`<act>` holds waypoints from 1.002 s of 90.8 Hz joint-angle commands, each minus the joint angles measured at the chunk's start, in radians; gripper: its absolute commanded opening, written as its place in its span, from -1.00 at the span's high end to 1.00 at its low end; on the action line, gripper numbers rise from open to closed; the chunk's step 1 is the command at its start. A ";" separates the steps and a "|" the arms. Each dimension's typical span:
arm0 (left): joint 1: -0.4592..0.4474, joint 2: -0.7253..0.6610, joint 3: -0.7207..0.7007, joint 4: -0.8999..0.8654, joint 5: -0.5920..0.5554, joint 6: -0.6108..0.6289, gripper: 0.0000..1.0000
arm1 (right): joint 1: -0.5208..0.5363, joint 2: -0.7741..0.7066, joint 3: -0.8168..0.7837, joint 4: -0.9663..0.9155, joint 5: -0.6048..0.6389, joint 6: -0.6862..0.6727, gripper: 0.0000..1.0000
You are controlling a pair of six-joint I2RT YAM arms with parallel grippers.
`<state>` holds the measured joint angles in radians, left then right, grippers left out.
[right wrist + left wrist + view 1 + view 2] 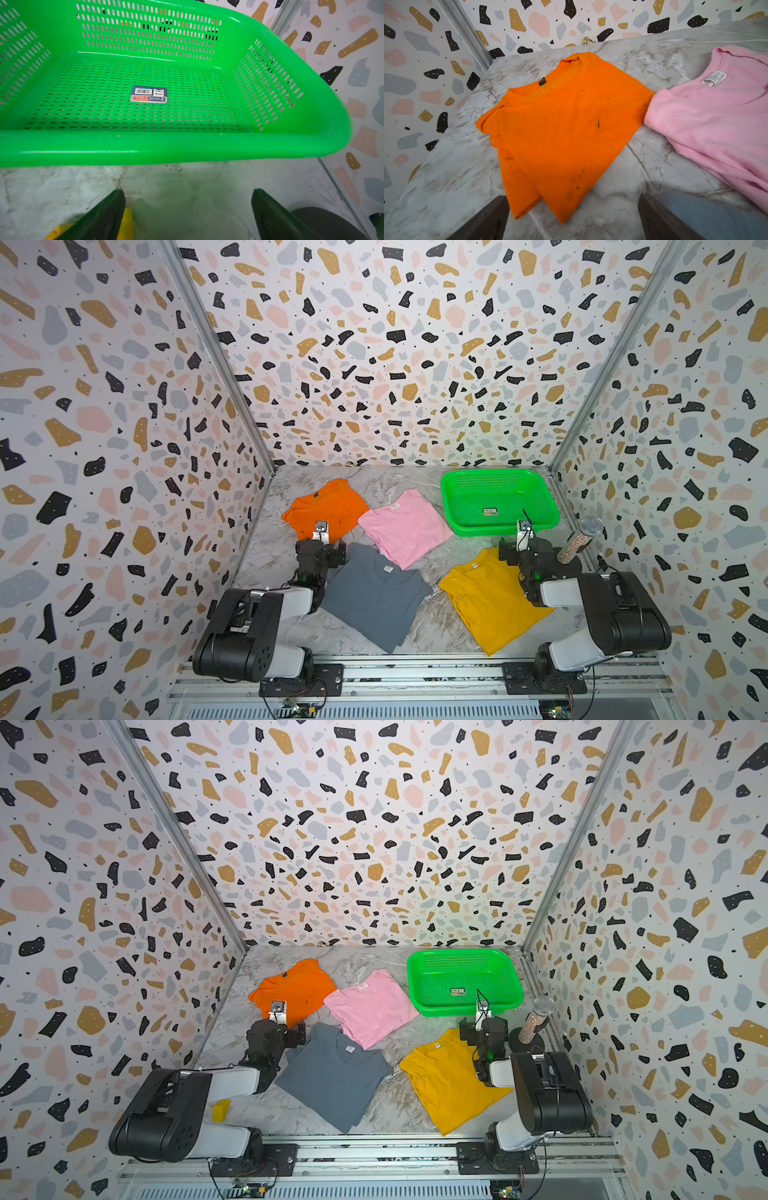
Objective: Put the folded t-shirts into the basket
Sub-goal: Pick up the T-shirt from the center of the board.
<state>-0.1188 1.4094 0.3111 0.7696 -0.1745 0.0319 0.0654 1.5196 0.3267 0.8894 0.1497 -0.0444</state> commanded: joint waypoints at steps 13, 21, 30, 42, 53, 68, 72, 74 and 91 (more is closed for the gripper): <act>0.002 -0.002 0.022 0.020 -0.002 -0.010 -1.00 | -0.002 -0.006 0.020 0.005 0.002 0.009 -1.00; 0.002 -0.001 0.022 0.020 -0.002 -0.009 -1.00 | -0.002 -0.006 0.020 0.005 0.002 0.011 -1.00; 0.002 -0.002 0.022 0.019 -0.002 -0.009 -1.00 | -0.003 -0.007 0.020 0.005 0.001 0.011 -1.00; 0.002 -0.002 0.022 0.019 -0.002 -0.009 -1.00 | -0.003 -0.006 0.020 0.005 0.002 0.010 -1.00; 0.002 -0.003 0.022 0.019 -0.002 -0.009 -1.00 | -0.003 -0.006 0.020 0.003 0.002 0.010 -1.00; 0.002 -0.002 0.021 0.020 0.000 -0.008 -1.00 | -0.001 -0.011 0.015 0.013 -0.013 0.000 -0.99; 0.002 -0.006 0.019 0.024 0.006 -0.005 -1.00 | -0.002 -0.030 -0.001 0.036 -0.052 -0.018 -1.00; 0.002 -0.013 0.021 0.015 0.015 -0.002 -1.00 | -0.001 -0.051 -0.004 0.020 -0.071 -0.023 -1.00; 0.002 -0.241 0.168 -0.452 0.137 0.076 -1.00 | -0.003 -0.350 0.155 -0.496 -0.180 -0.070 -1.00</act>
<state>-0.1188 1.2903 0.3550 0.5751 -0.1150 0.0528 0.0654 1.3235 0.3523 0.6800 0.0547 -0.0727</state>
